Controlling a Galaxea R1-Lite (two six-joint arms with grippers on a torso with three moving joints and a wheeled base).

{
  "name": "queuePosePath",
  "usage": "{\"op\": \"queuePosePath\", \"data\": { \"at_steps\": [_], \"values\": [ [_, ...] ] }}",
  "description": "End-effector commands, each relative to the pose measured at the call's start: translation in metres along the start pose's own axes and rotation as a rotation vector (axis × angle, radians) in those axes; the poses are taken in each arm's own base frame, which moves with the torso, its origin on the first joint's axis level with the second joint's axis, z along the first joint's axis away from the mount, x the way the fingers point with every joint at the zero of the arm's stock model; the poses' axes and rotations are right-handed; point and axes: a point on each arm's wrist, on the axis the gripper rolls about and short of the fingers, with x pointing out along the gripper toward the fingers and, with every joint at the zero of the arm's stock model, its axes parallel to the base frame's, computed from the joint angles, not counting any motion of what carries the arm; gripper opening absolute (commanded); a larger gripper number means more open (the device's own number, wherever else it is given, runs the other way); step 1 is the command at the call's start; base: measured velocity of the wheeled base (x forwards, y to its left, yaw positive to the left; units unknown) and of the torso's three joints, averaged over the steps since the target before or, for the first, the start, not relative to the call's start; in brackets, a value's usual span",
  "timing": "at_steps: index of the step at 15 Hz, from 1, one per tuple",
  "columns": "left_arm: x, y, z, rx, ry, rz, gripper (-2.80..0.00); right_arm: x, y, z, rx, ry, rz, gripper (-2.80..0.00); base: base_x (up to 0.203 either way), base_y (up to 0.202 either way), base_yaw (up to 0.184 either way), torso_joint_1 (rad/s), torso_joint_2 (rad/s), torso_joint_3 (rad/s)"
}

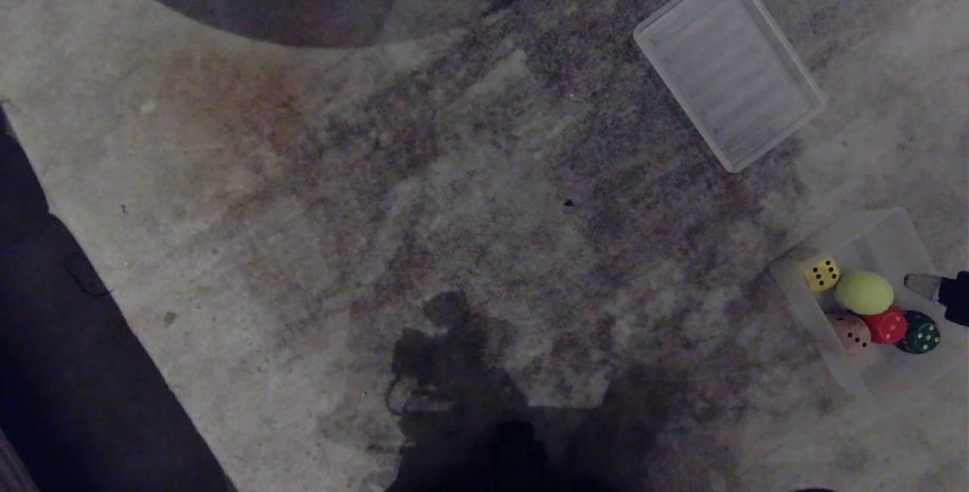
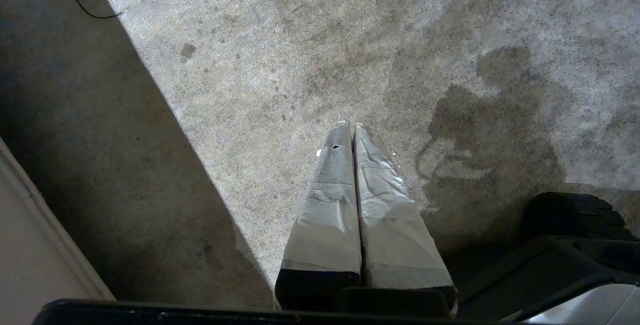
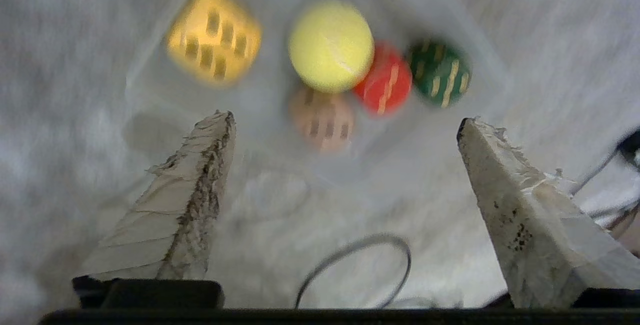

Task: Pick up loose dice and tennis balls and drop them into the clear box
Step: Put the ball in the box, then pick up the ball on the table

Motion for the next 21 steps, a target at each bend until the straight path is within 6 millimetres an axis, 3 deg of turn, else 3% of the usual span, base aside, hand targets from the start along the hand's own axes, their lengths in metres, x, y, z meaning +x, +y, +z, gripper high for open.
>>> {"op": "queuePosePath", "data": {
  "at_steps": [1,4,8,12,17,21],
  "values": [
    [0.000,0.000,0.000,0.000,0.003,0.001,-2.80,-0.029,0.005,-0.009,-0.011,-0.035,0.019,-2.80,0.000,0.000,0.000,0.000,0.00,0.000],
    [0.000,0.000,0.000,0.000,0.003,0.001,-2.80,-0.063,0.023,-0.030,-0.065,-0.034,0.115,-2.80,0.000,0.000,0.000,0.000,0.00,0.000],
    [0.000,0.000,0.000,0.000,0.003,0.001,-2.80,-0.108,0.038,-0.072,-0.150,-0.013,0.272,-2.80,0.000,0.000,0.000,0.000,0.00,0.000],
    [0.000,0.000,0.000,0.000,0.003,0.001,-2.80,-0.141,0.031,-0.114,-0.179,-0.001,0.306,-2.80,0.000,0.000,0.000,0.000,0.00,0.000],
    [0.000,0.000,0.000,-0.001,0.003,0.001,-2.80,-0.167,0.019,-0.155,-0.198,-0.030,0.315,-2.80,0.000,0.000,0.000,0.000,0.00,0.000],
    [0.000,0.000,0.000,-0.002,0.003,0.001,-2.80,-0.181,0.011,-0.173,-0.172,-0.180,0.370,-2.80,0.000,0.000,0.000,0.000,0.00,0.000]
  ]
}}
